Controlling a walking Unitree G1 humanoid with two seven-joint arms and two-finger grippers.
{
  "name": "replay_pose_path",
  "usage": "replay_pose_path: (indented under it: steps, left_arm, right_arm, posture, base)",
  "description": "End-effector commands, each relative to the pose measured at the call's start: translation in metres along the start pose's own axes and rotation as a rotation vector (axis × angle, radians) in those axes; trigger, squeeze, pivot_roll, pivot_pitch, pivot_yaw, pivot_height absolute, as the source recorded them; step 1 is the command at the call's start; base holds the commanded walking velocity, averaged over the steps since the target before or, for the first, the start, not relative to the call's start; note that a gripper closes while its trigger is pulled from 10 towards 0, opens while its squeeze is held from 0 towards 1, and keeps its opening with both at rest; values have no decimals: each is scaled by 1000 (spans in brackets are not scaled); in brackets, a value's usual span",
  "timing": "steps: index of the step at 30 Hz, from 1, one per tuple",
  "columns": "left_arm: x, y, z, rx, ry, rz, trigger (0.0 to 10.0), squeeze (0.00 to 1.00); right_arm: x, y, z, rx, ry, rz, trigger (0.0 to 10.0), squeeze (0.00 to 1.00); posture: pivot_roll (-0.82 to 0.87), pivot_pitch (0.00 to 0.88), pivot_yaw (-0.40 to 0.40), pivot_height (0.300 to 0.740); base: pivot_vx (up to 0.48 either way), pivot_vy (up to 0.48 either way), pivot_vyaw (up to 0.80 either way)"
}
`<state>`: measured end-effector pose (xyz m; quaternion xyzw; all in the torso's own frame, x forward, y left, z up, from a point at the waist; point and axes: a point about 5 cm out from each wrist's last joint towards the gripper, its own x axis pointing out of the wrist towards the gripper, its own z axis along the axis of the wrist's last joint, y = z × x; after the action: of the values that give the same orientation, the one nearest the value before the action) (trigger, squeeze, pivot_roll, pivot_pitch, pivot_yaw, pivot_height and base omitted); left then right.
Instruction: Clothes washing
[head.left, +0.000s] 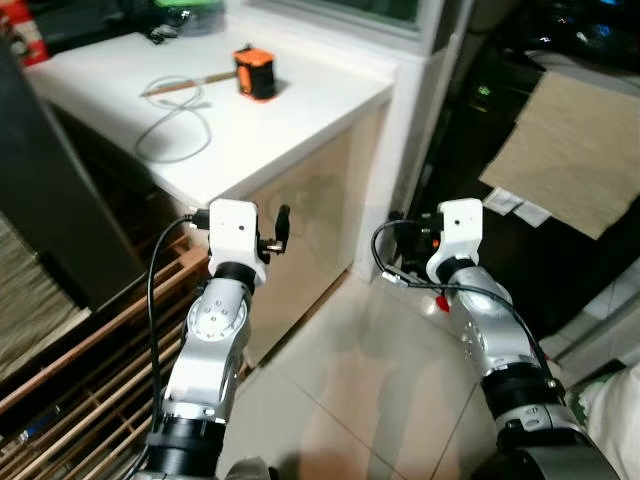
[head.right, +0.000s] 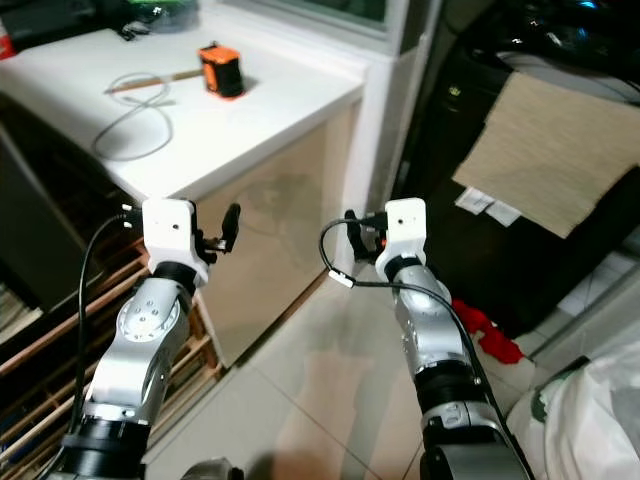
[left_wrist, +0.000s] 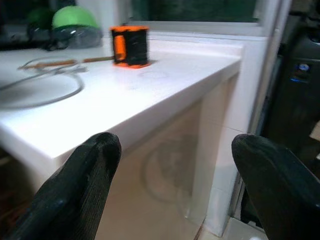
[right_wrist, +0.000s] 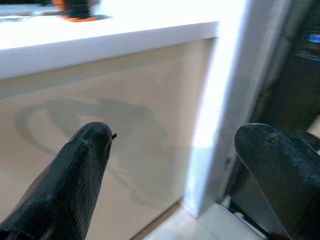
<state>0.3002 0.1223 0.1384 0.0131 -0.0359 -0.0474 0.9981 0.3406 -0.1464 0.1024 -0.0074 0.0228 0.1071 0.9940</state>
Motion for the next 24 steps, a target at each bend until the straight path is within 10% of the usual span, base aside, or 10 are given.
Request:
replay_pose_path:
  steps: [1, 24]
  left_arm:
    - [-2, 2, 5, -17, -37, 9, 10000, 0]
    - [-6, 2, 9, 11, -97, 51, 10000, 0]
  right_arm:
    - [3, 1, 3, -7, -3, 19, 10000, 510]
    - [3, 4, 4, -11, -40, 96, 10000, 635]
  posture:
    - [3, 0, -53, 740]
    - [-5, 0, -57, 740]
  base:
    - [0, 0, 500]
    - [50, 37, 498]
